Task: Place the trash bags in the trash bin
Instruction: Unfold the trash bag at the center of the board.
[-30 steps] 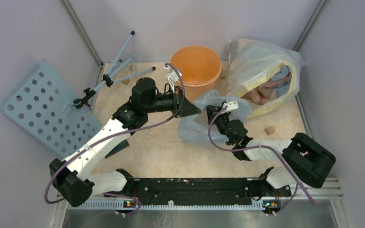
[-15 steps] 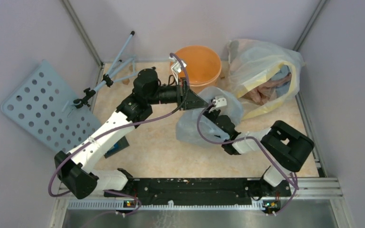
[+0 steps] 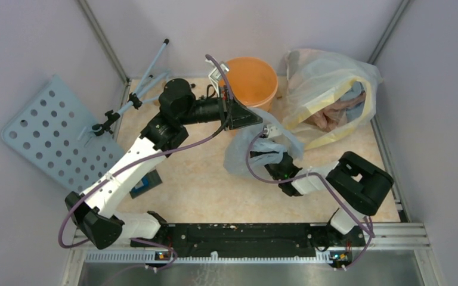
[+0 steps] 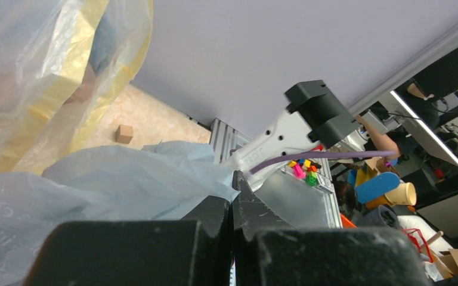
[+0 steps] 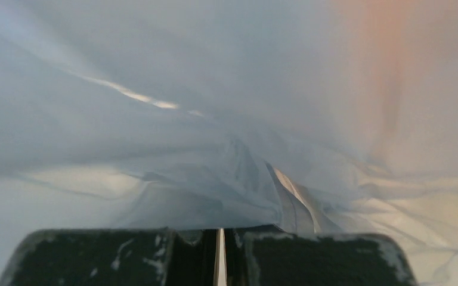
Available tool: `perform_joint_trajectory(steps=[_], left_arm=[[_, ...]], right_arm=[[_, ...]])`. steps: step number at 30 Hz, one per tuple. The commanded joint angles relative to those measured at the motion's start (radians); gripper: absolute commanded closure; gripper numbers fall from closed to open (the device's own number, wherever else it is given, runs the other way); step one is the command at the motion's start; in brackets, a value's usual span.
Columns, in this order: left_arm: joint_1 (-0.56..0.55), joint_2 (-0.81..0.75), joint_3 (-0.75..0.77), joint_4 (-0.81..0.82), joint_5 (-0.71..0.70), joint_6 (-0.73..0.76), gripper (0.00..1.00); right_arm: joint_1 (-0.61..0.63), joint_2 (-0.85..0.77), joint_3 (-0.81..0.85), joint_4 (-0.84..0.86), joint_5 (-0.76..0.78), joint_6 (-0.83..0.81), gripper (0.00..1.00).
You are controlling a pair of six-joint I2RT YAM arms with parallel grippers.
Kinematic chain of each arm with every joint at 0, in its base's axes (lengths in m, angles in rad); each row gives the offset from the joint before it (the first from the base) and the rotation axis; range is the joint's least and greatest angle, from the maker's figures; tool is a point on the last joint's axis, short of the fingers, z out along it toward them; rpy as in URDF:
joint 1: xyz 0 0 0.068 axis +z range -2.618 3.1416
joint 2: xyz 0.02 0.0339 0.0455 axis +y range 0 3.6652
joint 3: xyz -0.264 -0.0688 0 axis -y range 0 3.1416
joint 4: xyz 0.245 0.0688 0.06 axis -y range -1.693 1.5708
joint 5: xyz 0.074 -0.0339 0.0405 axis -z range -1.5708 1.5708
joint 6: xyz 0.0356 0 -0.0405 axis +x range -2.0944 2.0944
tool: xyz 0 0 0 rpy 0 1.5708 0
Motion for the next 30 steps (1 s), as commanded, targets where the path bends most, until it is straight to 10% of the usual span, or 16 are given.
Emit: perform_joint_trajectory(steps=[1,11,30], left_arm=[[-0.001,-0.02,0.009,-0.066,-0.054,0.079,1.0],[-0.002,-0.015,-0.015,-0.161,-0.125,0.151,1.0],[0.0,-0.113,-0.099,-0.135,-0.043,0.142,1.0]], right_arm=[[0.045,-0.131,-0.018,0.018,-0.017,-0.101,1.0],[0.09,-0.314,-0.016,0.002,-0.103,-0.254,1.0],[0.054,-0.211,-0.041,0.113,0.017,-0.022,1.0]])
